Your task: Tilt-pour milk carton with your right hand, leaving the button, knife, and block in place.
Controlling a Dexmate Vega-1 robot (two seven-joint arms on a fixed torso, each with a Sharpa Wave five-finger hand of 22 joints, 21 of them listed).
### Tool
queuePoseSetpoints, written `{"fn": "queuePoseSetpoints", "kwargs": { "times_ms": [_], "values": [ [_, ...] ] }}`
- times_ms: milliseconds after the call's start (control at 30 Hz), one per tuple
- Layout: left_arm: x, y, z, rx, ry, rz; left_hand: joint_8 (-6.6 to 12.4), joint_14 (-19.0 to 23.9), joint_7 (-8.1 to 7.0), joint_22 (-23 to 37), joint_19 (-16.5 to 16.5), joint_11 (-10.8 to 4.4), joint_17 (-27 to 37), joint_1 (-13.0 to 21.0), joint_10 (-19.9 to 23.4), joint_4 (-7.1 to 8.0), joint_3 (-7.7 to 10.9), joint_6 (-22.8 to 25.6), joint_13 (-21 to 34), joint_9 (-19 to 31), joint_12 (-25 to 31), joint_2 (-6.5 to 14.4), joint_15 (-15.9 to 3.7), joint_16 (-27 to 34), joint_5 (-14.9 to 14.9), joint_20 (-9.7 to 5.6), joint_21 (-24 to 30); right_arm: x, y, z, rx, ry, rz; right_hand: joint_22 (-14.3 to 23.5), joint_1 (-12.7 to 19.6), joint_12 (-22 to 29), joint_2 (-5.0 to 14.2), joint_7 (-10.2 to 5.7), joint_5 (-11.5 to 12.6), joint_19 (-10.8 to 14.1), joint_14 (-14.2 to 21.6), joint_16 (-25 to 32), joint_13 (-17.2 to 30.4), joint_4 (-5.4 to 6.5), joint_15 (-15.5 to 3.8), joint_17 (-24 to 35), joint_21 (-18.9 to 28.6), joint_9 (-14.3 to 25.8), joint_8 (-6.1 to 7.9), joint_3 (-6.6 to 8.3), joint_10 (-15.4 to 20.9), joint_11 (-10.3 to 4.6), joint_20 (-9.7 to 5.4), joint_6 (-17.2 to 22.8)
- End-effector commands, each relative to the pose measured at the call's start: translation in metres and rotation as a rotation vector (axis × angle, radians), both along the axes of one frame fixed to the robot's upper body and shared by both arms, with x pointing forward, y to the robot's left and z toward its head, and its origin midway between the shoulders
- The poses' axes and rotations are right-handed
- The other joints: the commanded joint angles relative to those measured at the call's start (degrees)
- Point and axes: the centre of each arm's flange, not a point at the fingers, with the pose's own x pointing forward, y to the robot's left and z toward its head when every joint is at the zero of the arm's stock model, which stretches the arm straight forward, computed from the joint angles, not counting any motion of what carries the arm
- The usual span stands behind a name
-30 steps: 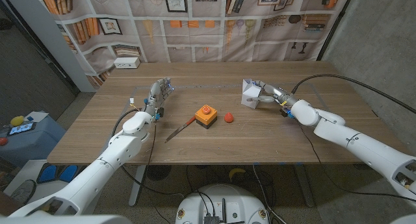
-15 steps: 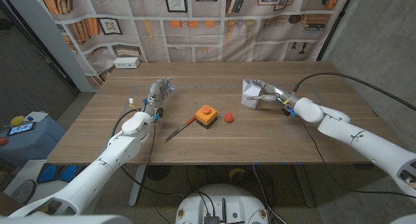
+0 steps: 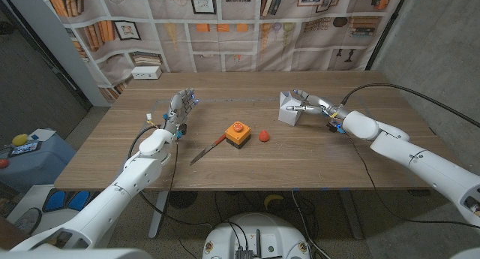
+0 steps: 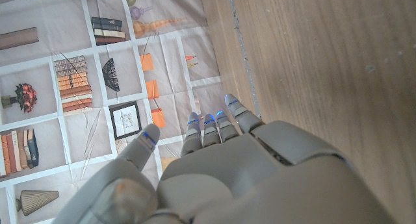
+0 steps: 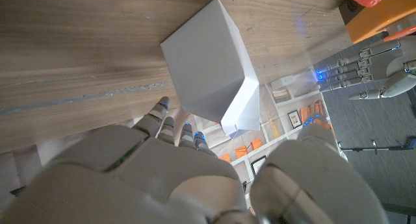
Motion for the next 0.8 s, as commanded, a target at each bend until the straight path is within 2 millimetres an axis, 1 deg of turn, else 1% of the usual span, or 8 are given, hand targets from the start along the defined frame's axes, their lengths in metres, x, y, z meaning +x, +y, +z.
{"fn": "queuePoseSetpoints", "kwargs": {
  "times_ms": [33,133,367,467,567,667,700,800],
  "values": [
    [0.002,0.001,0.006,0.014,-0.025,0.009,0.34,0.3,-0.25,0.2,-0.1,0.31,0.1,0.0,0.2,0.07,0.64,0.9,0.2,0.3,-0.1,4.5,0.13,0.0,0.2,0.01,0.0,-0.003,-0.007,0.000,0.140,0.015,0.042,0.1,-1.9,0.7,0.44,0.49,0.4,0.5,0.2,0.6,-0.4,0.60,-1.09,0.1,0.3,0.1,0.09,-0.74,0.9,-0.79,-0.87,0.4],
    [0.005,0.000,0.006,0.028,-0.030,0.010,0.34,0.3,-0.41,0.2,-0.1,0.24,0.1,0.0,0.3,0.07,0.66,0.9,0.2,0.3,-0.1,4.5,0.16,0.0,0.2,-0.05,0.0,-0.002,-0.011,0.000,0.177,0.020,0.048,0.1,-2.5,0.8,0.61,0.62,0.4,0.8,0.4,0.6,-0.6,0.92,-1.52,0.1,0.4,0.0,0.23,-1.01,1.2,-1.01,-1.41,1.2],
    [0.013,-0.002,0.004,0.034,-0.041,0.002,0.27,0.3,-0.41,0.2,-0.1,0.16,0.1,0.1,0.3,0.06,0.71,0.9,0.2,0.3,-0.1,4.5,0.22,0.0,0.2,0.03,0.0,0.007,-0.021,0.001,0.247,0.042,0.074,0.1,-4.2,1.0,1.03,0.19,0.4,0.7,0.5,0.6,-1.1,1.77,-2.18,-0.1,0.3,-0.1,0.18,-1.69,2.3,-1.68,-1.98,2.2],
    [0.018,-0.004,0.001,0.029,-0.028,-0.021,0.26,0.3,-0.39,0.2,-0.1,0.25,0.1,0.1,0.3,0.04,0.74,0.9,0.2,0.3,0.0,4.5,0.23,0.0,0.2,0.03,0.0,0.012,-0.026,-0.001,0.278,0.055,0.070,0.1,-6.0,1.1,1.73,0.80,0.3,0.5,0.6,0.5,-1.5,2.74,-2.51,-0.3,0.3,-0.1,0.43,-2.19,3.0,-2.21,-2.05,3.9],
    [0.022,-0.003,-0.002,0.022,-0.016,-0.034,0.26,0.3,-0.39,0.2,-0.1,0.16,0.1,0.1,0.3,0.04,0.76,0.9,0.2,0.3,-0.1,4.5,0.18,0.0,0.2,0.03,0.0,0.016,-0.030,-0.004,0.353,0.072,0.080,0.1,-6.8,1.1,2.01,0.87,0.3,0.8,0.9,0.6,-1.6,3.18,-2.82,-0.3,0.4,-0.1,0.46,-2.44,3.3,-2.28,-2.43,4.5],
    [0.023,-0.001,0.000,0.035,-0.012,-0.020,0.23,0.3,-0.39,0.2,-0.1,0.15,0.1,0.1,0.2,0.02,0.79,0.9,0.2,0.3,-0.1,4.6,0.16,0.0,0.2,0.02,0.0,0.019,-0.033,-0.006,0.416,0.084,0.091,0.1,-7.5,1.2,2.31,0.80,0.3,0.9,1.2,0.7,-1.8,3.61,-3.07,-0.4,0.4,-0.2,0.41,-2.66,4.0,-2.31,-2.45,4.9],
    [0.023,-0.001,0.001,0.033,-0.014,-0.016,0.23,0.3,-0.39,0.2,-0.1,0.19,0.1,0.1,0.2,0.01,0.80,0.9,0.2,0.3,-0.1,4.6,0.16,0.0,0.2,0.01,0.0,0.019,-0.034,-0.007,0.442,0.091,0.102,0.1,-7.8,1.2,2.41,0.78,0.2,1.0,1.3,0.7,-1.8,3.76,-3.24,-0.5,0.4,-0.2,0.37,-2.75,4.1,-2.32,-2.68,5.0],
    [0.024,-0.004,0.004,0.029,-0.016,-0.008,0.22,0.4,-0.36,0.2,-0.1,0.20,0.1,0.1,0.2,-0.01,0.84,0.9,0.2,0.3,-0.1,4.6,0.18,0.0,0.2,0.00,0.0,0.022,-0.039,-0.007,0.479,0.093,0.110,0.1,-8.4,1.2,2.66,0.77,0.2,1.1,1.5,0.7,-1.9,4.09,-3.27,-0.5,0.4,-0.2,0.38,-2.91,4.5,-2.56,-2.85,5.4]
  ]
}}
